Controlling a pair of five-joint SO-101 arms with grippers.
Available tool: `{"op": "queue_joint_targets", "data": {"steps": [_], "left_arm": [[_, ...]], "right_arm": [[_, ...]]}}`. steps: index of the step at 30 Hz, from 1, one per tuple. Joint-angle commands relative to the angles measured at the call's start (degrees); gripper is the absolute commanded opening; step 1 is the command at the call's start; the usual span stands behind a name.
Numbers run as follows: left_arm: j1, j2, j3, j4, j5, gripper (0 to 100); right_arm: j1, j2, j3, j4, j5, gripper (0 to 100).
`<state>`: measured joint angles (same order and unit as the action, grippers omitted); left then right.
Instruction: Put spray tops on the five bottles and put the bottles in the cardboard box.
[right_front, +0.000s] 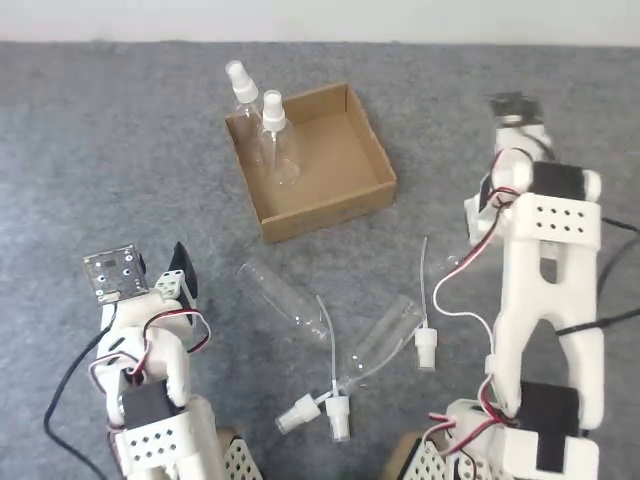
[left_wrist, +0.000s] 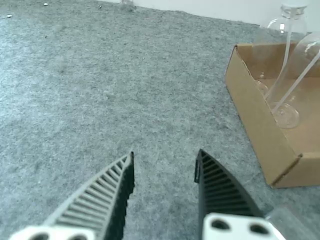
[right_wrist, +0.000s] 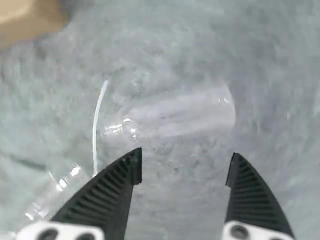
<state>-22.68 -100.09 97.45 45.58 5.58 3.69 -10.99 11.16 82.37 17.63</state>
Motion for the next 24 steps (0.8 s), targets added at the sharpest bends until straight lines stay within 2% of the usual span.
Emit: {"op": "queue_joint_targets", "data": {"steps": [1,6,13,19,24], "left_arm": [[-0.18,-0.62,-0.66,-1.14,0.7,19],[-0.18,-0.62,-0.66,-1.14,0.7,19],[-0.18,-0.62,-0.66,-1.14,0.7,19],[-0.18,-0.62,-0.66,-1.14,0.7,19],[-0.18,-0.62,-0.66,-1.14,0.7,19]], "right_arm": [[-2.33,-2.33,-3.16,-0.84,12.31,24.0],[-4.18,-2.24,-3.16,-0.57,24.97,24.1],[-4.79,-2.15,-1.76,-0.84,38.24,24.1],[-4.79,-2.15,5.54,-1.1,55.82,24.1],[-4.62,-2.15,11.25,-6.99,62.59,24.2]]}}
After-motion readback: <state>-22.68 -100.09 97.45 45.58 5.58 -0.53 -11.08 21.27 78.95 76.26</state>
